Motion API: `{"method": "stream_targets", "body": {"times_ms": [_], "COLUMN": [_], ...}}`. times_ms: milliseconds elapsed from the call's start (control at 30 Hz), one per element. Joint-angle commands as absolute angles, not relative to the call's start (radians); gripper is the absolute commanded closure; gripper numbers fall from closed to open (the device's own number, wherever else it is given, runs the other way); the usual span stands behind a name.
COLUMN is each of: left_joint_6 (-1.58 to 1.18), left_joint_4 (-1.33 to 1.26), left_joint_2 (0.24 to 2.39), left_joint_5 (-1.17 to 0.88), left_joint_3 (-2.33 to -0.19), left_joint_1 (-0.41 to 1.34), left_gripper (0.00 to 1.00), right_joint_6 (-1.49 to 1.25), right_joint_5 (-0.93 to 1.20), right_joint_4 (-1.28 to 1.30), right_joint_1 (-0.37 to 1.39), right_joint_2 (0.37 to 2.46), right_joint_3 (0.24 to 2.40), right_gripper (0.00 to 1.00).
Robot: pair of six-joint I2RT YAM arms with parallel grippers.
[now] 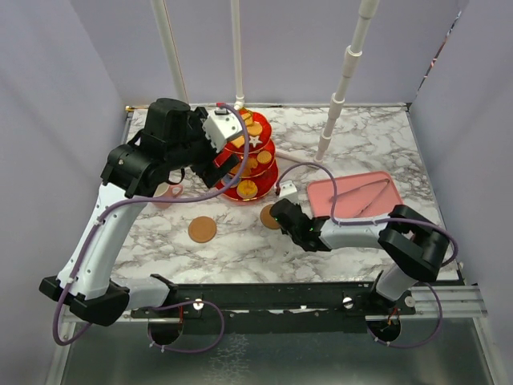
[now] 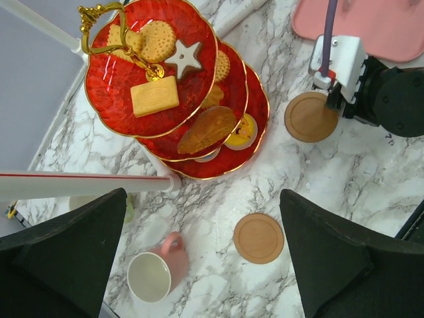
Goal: Serve the afternoon tea
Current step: Move the coaster to the center of the board.
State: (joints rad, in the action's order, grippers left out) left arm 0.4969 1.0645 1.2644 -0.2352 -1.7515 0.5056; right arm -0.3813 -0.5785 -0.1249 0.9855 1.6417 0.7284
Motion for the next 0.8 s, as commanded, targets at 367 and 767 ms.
{"method": "stream_targets", "body": {"times_ms": [367,767], "left_joint_6": [0.926,1.139], "left_joint_4": [1.003,0.796], "left_joint_2": [1.096,1.015], "left_joint_5": [-0.136,0.040], "left_joint_3": [-1.171,-0.706], "left_joint_1": [0.496,0.430], "left_gripper": [0.01,0.01], "right_joint_6": [-0.338,-0.446], "right_joint_5": [-0.550,-0.570], "right_joint_4": [-0.084,-0.097], "right_joint_1": [0.988,0.988], "right_joint_2": [1.421,1.276], "right_joint_3": [0.756,0.645], "right_gripper": [0.66,0.53]}}
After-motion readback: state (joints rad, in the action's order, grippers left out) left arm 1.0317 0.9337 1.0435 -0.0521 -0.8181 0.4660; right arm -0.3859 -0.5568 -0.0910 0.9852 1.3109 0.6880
